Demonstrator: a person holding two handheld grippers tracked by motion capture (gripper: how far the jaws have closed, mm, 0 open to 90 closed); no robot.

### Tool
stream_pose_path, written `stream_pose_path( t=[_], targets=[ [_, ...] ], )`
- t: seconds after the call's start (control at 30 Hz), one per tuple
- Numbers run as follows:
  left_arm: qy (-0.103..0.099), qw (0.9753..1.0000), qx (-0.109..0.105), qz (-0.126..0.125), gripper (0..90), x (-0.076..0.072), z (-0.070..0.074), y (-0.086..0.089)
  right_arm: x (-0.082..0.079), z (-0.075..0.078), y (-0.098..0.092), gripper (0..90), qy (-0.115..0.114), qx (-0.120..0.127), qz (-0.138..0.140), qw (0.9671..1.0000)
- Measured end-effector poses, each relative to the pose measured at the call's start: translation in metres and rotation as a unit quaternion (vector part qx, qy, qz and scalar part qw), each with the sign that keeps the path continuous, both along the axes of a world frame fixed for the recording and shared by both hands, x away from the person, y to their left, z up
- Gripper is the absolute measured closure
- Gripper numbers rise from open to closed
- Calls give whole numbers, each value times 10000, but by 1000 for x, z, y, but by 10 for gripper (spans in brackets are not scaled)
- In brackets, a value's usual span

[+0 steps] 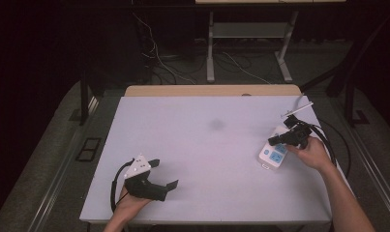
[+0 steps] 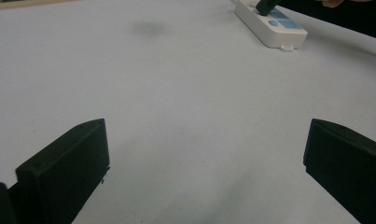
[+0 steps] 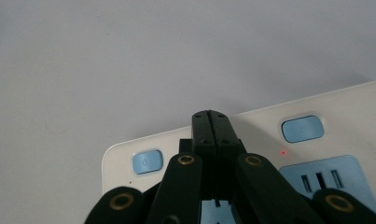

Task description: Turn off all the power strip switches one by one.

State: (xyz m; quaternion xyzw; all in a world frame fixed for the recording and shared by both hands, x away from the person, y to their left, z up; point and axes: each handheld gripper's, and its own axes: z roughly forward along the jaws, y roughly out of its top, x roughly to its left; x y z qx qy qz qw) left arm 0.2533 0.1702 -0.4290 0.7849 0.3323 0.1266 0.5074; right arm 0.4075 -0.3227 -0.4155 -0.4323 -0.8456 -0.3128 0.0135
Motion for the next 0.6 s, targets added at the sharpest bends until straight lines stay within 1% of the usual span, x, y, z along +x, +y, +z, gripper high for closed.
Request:
stream_pose_path(
  t=[0.07,0.17,0.2,0.4,0.53,0.6],
  targets=[
    [-2,10000,4,-2,0,0,0,0,0,0,1,900,-4,-21,2,10000],
    [-5,10000,-13,20,0,0,0,1,1,0,1,900,13,21,-9,10000],
    [-7,10000,-22,24,0,0,0,2,2,0,1,900,35,152,16,9999],
    [-3,10000,-41,31,0,0,1,2,2,4,0,900,-18,106,-53,9999],
    [0,10000,-39,30,0,0,1,2,2,8,-5,900,-34,343,-119,9993],
    [-6,10000,-34,28,0,0,1,2,3,12,-8,900,-73,391,-158,9991]
  ],
)
